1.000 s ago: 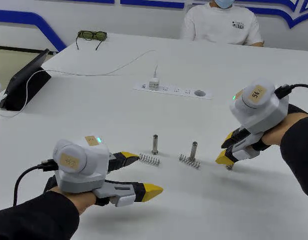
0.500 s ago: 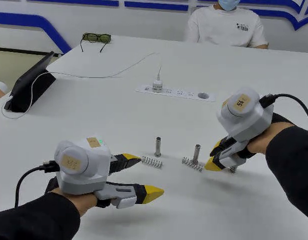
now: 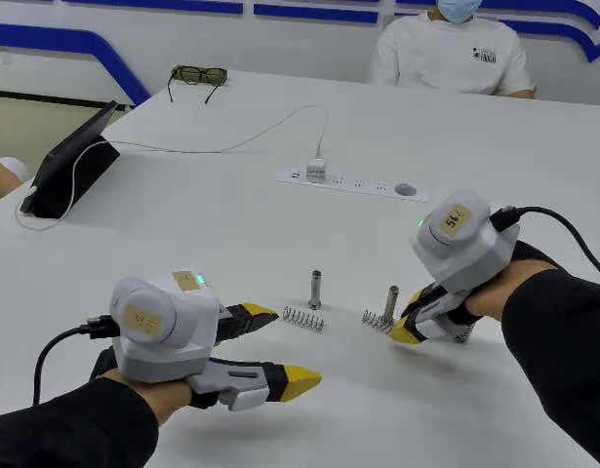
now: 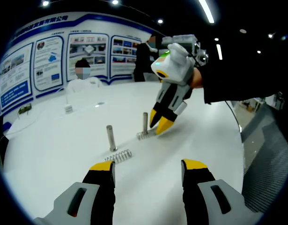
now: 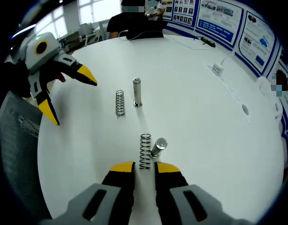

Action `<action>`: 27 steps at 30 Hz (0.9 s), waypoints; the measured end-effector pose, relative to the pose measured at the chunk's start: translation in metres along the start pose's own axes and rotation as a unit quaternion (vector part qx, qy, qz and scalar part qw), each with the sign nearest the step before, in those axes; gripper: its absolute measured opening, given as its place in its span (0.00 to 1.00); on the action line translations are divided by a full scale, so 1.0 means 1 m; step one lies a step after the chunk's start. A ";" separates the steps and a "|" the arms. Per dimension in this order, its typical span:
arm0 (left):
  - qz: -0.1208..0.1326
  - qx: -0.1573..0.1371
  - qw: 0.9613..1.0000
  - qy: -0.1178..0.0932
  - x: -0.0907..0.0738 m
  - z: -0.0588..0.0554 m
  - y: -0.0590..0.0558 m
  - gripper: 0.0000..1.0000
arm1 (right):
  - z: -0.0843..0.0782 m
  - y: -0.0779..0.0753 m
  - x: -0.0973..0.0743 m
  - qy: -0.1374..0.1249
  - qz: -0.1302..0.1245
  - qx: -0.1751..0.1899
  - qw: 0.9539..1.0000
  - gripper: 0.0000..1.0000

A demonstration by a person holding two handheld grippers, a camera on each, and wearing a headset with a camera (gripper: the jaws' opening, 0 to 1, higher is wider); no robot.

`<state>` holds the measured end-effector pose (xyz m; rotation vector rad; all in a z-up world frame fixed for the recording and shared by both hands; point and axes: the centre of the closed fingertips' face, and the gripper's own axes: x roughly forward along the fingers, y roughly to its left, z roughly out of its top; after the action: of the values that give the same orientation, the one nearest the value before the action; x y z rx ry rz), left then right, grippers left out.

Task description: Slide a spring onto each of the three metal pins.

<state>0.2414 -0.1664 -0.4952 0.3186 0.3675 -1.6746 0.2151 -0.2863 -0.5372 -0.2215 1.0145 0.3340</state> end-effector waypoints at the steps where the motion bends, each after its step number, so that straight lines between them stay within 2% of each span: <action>1: 0.000 0.000 1.000 0.000 0.000 0.000 0.000 0.58 | 0.000 0.000 0.001 0.001 0.000 0.002 1.000 0.17; 17: -0.001 0.000 1.000 -0.006 0.000 0.003 0.000 0.57 | -0.004 0.002 0.008 0.007 0.002 0.020 1.000 0.13; 27: -0.014 0.013 1.000 -0.003 0.004 0.008 -0.007 0.55 | -0.008 0.008 0.002 0.014 0.009 0.003 1.000 0.11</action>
<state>0.2339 -0.1728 -0.4893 0.3283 0.3472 -1.7080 0.2065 -0.2808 -0.5434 -0.2122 1.0454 0.3443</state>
